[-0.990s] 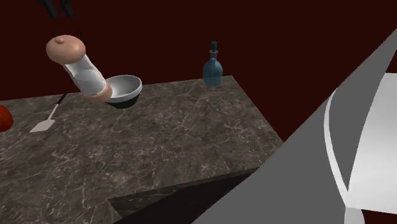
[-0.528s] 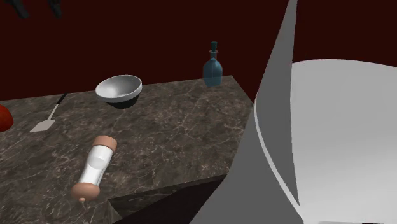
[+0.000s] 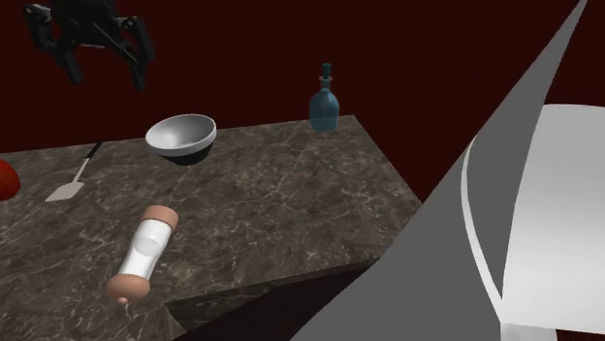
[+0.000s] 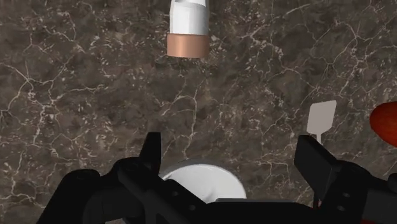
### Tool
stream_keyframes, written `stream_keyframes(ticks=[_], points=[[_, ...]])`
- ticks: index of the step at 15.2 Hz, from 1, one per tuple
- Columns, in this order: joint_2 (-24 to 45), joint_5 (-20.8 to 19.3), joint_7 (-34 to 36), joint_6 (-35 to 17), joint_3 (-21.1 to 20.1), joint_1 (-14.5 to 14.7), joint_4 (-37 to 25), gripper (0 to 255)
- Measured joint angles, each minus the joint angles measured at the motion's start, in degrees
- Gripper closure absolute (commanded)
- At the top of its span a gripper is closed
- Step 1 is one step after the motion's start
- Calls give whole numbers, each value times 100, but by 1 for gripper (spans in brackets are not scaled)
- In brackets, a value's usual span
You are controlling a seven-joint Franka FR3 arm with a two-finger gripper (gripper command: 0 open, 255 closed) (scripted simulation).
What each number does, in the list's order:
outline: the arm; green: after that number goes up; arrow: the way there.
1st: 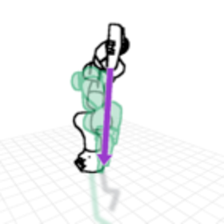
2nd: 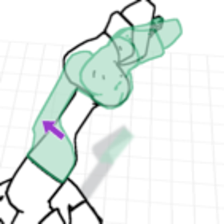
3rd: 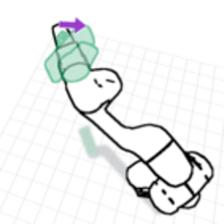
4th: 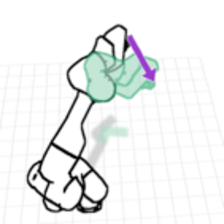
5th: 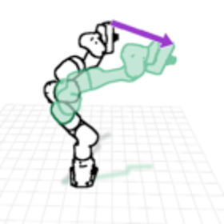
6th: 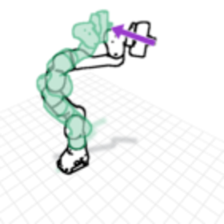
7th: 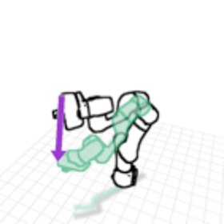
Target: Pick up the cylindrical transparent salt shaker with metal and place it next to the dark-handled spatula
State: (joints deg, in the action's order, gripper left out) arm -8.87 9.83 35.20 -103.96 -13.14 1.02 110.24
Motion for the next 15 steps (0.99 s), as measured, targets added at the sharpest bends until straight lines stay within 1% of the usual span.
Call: stream_keyframes(ticks=[6, 11, 15], points=[[-233, 855, -397, -1017, 215, -31, 1420, 0], [-70, 1652, -828, -1815, 326, 16, 2256, 0], [93, 2397, -1289, -2399, 375, 100, 2872, 0]])
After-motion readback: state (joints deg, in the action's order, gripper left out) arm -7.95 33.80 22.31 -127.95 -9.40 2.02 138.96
